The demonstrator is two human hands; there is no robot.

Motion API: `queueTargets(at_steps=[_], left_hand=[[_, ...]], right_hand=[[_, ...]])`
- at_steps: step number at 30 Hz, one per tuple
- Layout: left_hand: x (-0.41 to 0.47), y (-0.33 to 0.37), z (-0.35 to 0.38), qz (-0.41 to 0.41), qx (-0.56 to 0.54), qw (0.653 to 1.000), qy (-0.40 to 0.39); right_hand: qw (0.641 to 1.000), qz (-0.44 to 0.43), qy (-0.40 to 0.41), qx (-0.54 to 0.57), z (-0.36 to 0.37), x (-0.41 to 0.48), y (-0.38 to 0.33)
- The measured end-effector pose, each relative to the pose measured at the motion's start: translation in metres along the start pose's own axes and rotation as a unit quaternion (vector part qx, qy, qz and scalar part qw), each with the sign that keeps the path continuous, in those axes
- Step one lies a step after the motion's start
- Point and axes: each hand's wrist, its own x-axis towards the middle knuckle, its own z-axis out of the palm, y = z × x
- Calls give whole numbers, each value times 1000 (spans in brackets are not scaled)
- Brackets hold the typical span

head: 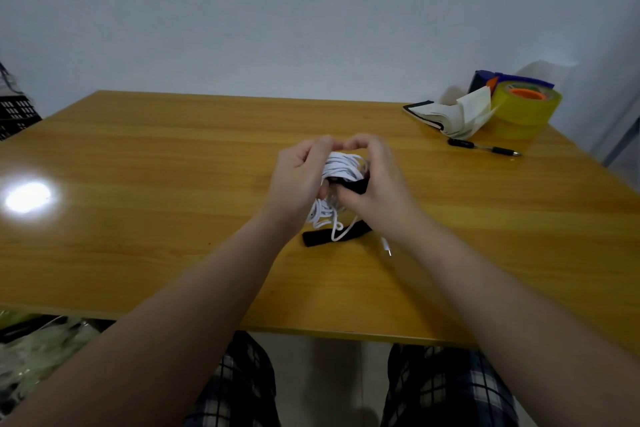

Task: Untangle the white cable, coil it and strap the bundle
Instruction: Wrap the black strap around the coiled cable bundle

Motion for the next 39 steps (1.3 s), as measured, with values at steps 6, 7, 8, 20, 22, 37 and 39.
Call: queueTargets(at_steps=[6, 7, 8, 20, 22, 37, 39], left_hand=[[-4, 0, -4, -11, -2, 1000, -27], [-4, 0, -4, -9, 3, 1000, -26], [-5, 0, -3, -11, 4, 1000, -20], [6, 3, -13, -210, -81, 974, -36], [6, 5, -14, -195, -33, 978, -64], [17, 15, -24, -188, 69, 975, -93], [14, 12, -20, -148, 63, 986, -36]], right_hand=[[996, 89, -22, 20, 0, 3, -5], [995, 96, -11, -11, 1, 5, -3], [995, 94, 0, -46, 2, 6, -3], [939, -160, 60, -297, -7, 6, 2], [933, -175, 31, -312, -8, 7, 1], [957, -41, -88, -274, -7, 1, -11], [969, 1, -98, -227, -9, 7, -17]])
